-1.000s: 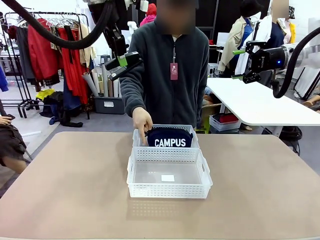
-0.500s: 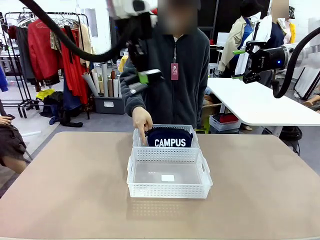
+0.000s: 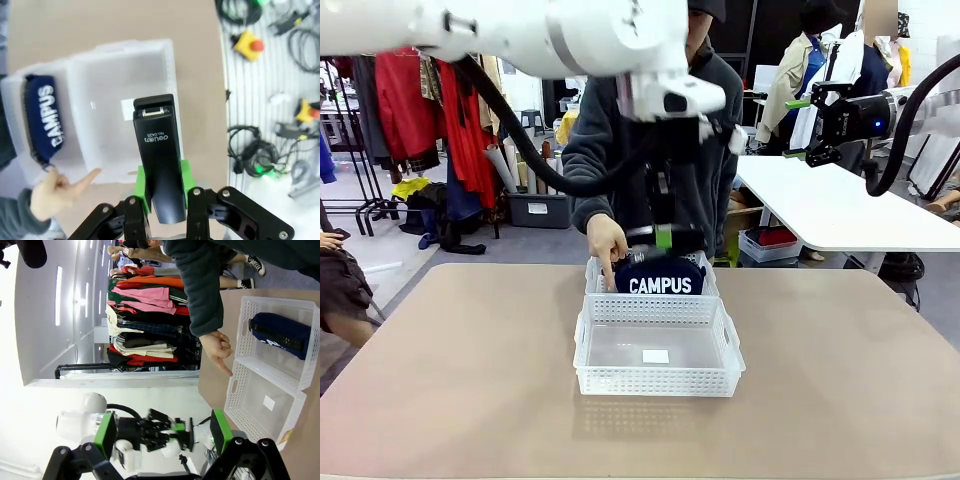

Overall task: Distribute items into two baskets.
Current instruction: Place the picked Stapler into the Organizing basket as instructed by the person.

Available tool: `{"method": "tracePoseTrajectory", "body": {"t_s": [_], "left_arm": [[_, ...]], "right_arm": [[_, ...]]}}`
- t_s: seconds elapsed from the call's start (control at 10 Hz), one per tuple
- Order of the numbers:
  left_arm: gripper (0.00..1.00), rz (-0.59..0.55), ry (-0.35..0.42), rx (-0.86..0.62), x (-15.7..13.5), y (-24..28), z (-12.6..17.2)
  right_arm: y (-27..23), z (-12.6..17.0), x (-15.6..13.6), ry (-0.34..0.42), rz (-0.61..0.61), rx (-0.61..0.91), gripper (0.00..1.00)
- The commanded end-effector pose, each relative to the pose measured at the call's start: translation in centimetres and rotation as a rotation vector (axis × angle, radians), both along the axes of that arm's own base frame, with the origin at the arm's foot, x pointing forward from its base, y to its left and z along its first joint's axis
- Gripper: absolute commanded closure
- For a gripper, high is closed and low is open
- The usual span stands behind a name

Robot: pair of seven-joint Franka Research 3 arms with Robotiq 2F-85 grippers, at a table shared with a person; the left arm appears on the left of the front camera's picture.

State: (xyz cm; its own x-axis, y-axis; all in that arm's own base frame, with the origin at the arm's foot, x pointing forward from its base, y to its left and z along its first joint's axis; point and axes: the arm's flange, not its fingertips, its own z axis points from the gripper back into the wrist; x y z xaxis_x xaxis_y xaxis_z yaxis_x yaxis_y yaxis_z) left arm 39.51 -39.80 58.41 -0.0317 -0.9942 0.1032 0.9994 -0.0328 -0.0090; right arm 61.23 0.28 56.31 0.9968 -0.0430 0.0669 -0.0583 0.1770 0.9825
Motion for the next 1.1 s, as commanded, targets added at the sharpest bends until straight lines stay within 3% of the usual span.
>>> {"method": "tracePoseTrajectory", "body": {"t_s": [0.0,0.3,1.0], "left_arm": [[1.0,-0.066,-0.036,0.053,0.8,-1.1,-2.5],[1.0,-0.065,-0.133,0.139,1.7,-3.4,-6.6],[1.0,-0.085,-0.101,0.139,2.3,-3.8,-7.6]], "right_arm": [[0.0,0.3,-0.1,0.0,0.001,0.001,0.0],[0.0,0.3,-0.1,0.0,0.001,0.001,0.0],[0.0,0.3,-0.1,0.0,0.001,0.001,0.0]]}}
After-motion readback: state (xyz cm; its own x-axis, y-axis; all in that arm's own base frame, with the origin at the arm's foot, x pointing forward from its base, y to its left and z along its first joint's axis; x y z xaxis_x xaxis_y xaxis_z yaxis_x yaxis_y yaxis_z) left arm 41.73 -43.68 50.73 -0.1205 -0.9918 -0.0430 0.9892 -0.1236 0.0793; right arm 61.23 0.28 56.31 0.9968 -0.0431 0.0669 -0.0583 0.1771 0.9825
